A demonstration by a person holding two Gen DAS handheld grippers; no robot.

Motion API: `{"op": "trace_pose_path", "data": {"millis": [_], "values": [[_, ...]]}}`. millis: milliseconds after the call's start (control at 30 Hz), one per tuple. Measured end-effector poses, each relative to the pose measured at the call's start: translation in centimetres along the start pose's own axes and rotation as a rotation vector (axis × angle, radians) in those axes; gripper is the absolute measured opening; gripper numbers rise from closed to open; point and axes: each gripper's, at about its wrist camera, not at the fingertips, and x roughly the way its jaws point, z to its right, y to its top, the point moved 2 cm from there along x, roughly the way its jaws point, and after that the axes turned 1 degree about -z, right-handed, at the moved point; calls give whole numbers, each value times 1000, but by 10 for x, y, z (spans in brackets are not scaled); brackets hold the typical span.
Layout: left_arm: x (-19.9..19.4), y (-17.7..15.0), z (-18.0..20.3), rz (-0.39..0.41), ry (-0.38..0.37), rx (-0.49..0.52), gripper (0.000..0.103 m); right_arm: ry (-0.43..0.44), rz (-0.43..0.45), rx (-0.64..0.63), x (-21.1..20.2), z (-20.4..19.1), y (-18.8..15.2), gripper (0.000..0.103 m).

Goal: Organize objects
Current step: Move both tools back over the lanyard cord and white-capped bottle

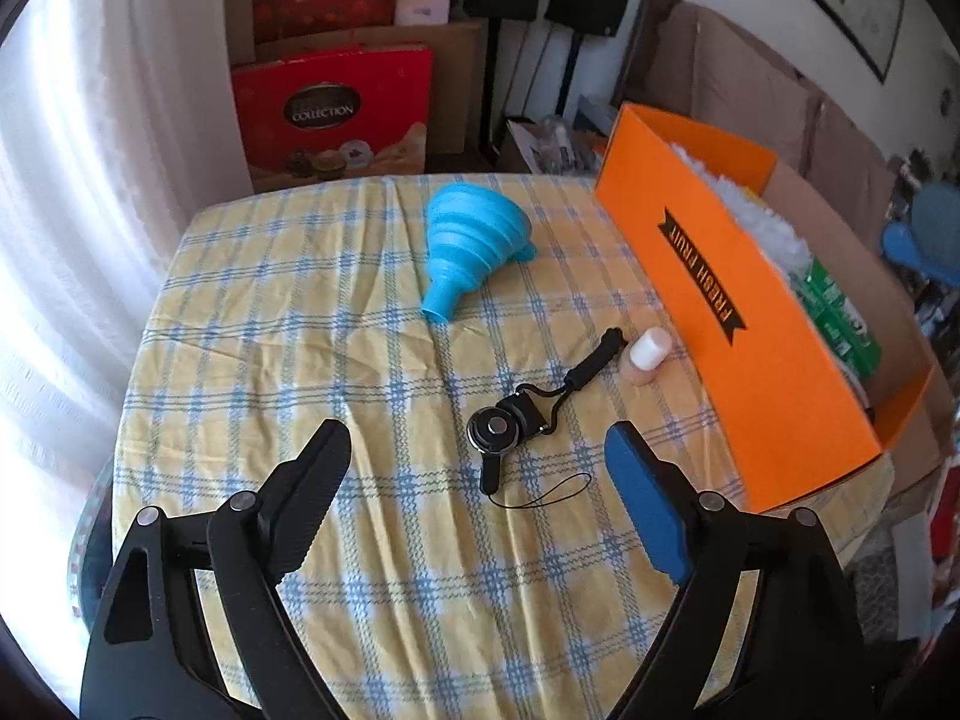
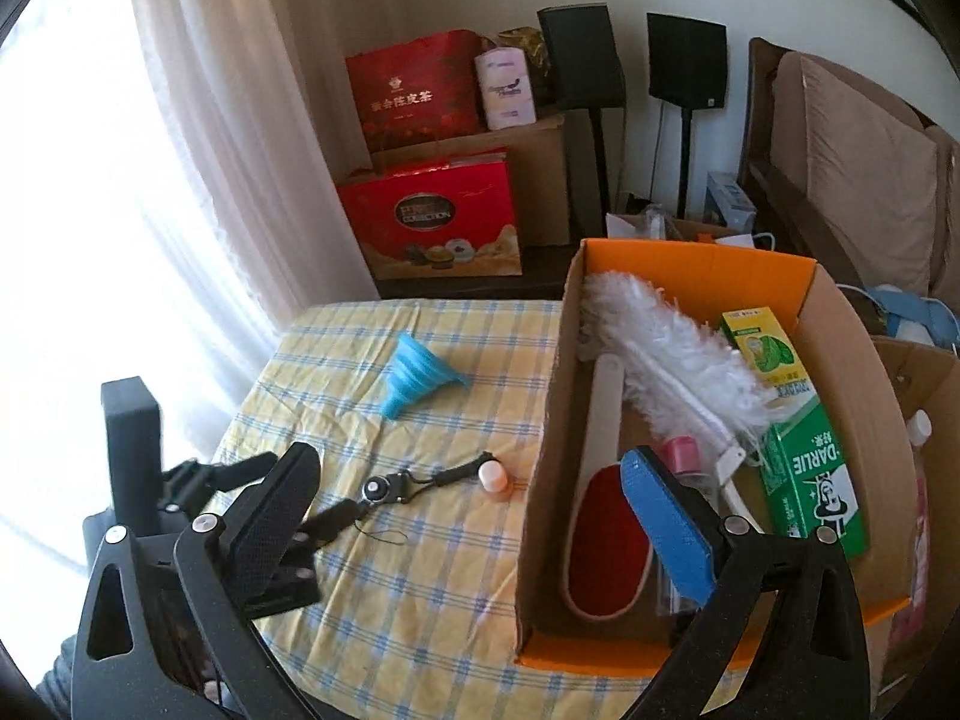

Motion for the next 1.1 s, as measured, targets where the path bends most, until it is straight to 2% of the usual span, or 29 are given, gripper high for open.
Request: {"op": "trace_pose_path", "data": {"millis": [100, 333, 433, 533, 700, 867, 1033, 1100], "values": [[12, 0, 5, -17, 0, 27, 78, 16, -4, 2, 5, 0, 2, 89], [25, 3, 15, -25, -39, 60, 78, 49, -31, -3, 17, -3, 5, 66], [32, 5, 19, -45, -82, 78, 78, 56, -42, -5, 21, -4, 5, 62], [41, 7, 19, -64, -90, 75, 70, 65, -52, 3, 25, -5, 4, 61], [43, 13, 22, -51, -103, 76, 69, 81, -65, 20, 28, -5, 2, 61], [48, 19, 35, -51, -117, 142, 68, 79, -65, 36, 27, -1, 1, 61], [67, 23, 49, -92, -99, 211, 50, 70, -61, 42, 23, 3, 2, 61], [71, 24, 53, -88, -82, 236, 48, 63, -58, 44, 21, 5, 3, 61]]}}
